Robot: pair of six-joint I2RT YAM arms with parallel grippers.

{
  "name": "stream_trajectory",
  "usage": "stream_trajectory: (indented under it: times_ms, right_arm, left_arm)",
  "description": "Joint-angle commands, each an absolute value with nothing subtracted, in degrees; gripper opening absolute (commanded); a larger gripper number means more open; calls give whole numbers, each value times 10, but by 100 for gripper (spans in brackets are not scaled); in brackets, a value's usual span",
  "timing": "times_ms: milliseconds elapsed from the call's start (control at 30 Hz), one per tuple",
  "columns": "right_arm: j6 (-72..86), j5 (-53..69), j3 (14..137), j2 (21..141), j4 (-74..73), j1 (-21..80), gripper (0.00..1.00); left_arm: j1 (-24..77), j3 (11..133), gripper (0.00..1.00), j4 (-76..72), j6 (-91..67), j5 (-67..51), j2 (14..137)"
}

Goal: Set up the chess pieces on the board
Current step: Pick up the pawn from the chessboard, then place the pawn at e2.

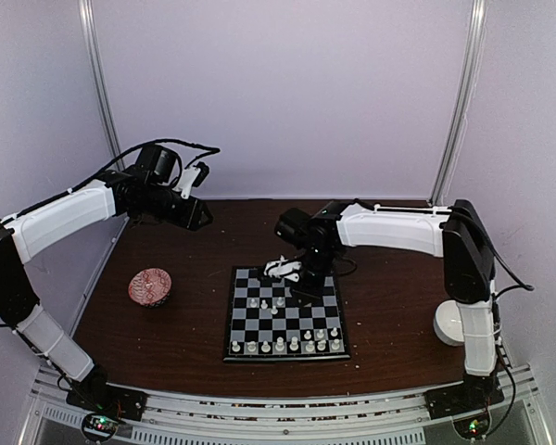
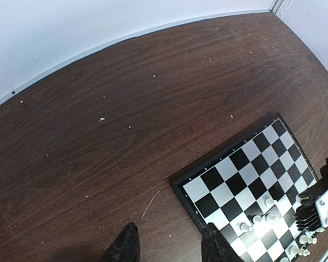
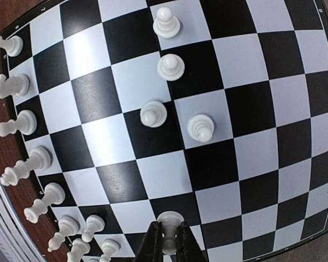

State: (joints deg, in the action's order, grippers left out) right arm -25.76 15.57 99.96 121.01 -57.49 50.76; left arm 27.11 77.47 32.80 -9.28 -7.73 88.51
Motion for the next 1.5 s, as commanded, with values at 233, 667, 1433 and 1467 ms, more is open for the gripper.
stream_trajectory:
  times_ms: [233, 667, 1433, 1467]
  right_arm:
    - [-283, 186, 926, 1150, -565, 533, 9]
    - [-286, 198, 940, 1165, -578, 564, 9]
    - [-284, 191, 971, 1216, -594, 584, 11]
    - [-283, 189, 971, 1217, -594, 584, 11]
  left_arm:
    - [271, 780, 39, 314, -86, -84, 881]
    - [272, 780, 39, 314, -86, -85, 877]
    - [272, 780, 39, 315, -86, -83, 877]
    - [272, 780, 39, 315, -86, -83, 877]
